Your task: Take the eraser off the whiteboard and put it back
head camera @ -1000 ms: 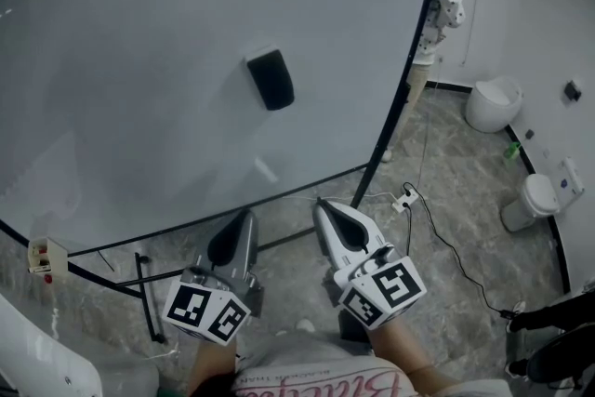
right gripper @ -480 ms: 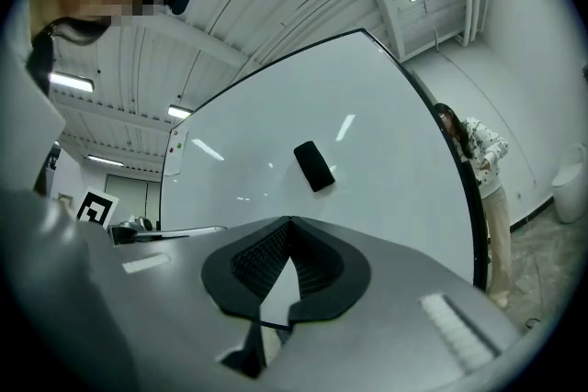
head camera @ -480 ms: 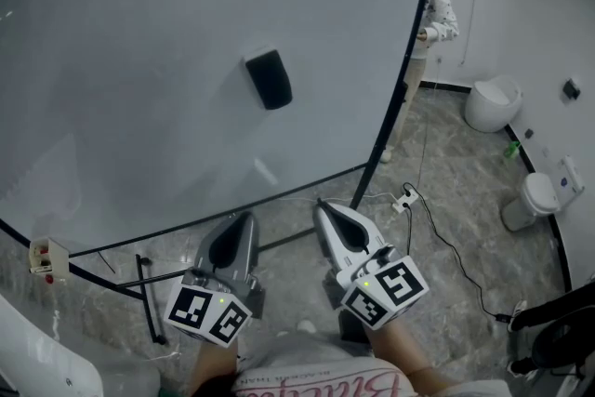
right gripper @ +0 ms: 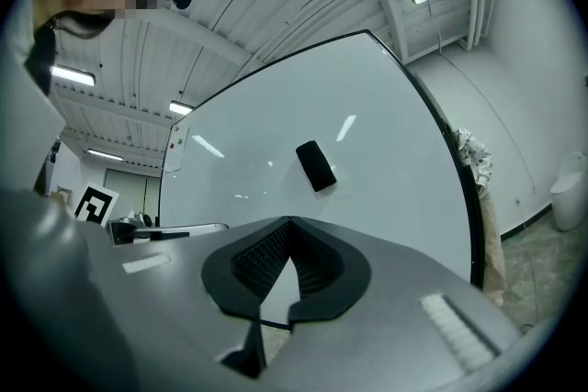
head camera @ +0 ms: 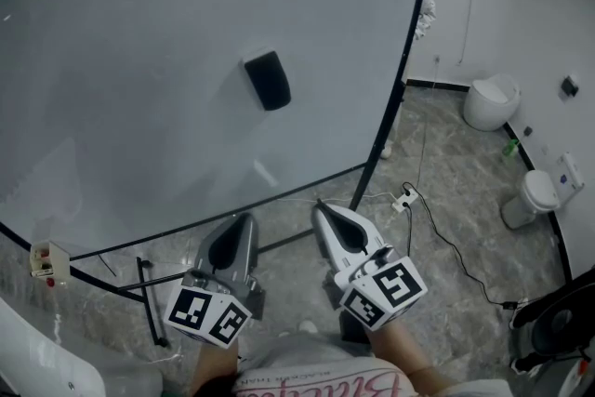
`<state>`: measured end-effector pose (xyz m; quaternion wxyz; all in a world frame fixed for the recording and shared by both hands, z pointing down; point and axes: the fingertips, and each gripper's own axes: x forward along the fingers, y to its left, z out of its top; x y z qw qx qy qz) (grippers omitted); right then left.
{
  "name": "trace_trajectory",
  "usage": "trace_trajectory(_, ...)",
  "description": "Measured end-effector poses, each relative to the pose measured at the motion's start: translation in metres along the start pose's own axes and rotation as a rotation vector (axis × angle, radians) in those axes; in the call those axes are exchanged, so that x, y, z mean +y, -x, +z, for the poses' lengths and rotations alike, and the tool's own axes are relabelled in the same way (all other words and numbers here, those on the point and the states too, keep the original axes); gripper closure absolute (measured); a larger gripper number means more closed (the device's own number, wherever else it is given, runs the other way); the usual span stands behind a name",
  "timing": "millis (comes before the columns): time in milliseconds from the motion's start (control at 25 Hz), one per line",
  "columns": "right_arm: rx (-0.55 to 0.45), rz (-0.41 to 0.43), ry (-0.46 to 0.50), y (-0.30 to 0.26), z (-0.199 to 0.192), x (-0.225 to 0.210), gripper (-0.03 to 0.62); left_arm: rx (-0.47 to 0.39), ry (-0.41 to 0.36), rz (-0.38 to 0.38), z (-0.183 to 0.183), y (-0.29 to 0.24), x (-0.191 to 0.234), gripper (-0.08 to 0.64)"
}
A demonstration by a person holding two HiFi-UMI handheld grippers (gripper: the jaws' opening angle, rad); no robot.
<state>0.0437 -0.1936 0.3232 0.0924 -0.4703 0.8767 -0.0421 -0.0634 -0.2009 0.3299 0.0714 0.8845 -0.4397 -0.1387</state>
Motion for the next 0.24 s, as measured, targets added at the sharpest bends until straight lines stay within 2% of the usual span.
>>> trace_trajectory(240,0.003,0.001,0.012,-0.0019,0.0009,-0.0005,0.592,0.002,0.001,-0.004,-0.0003,-0.002,0.0005,0.561)
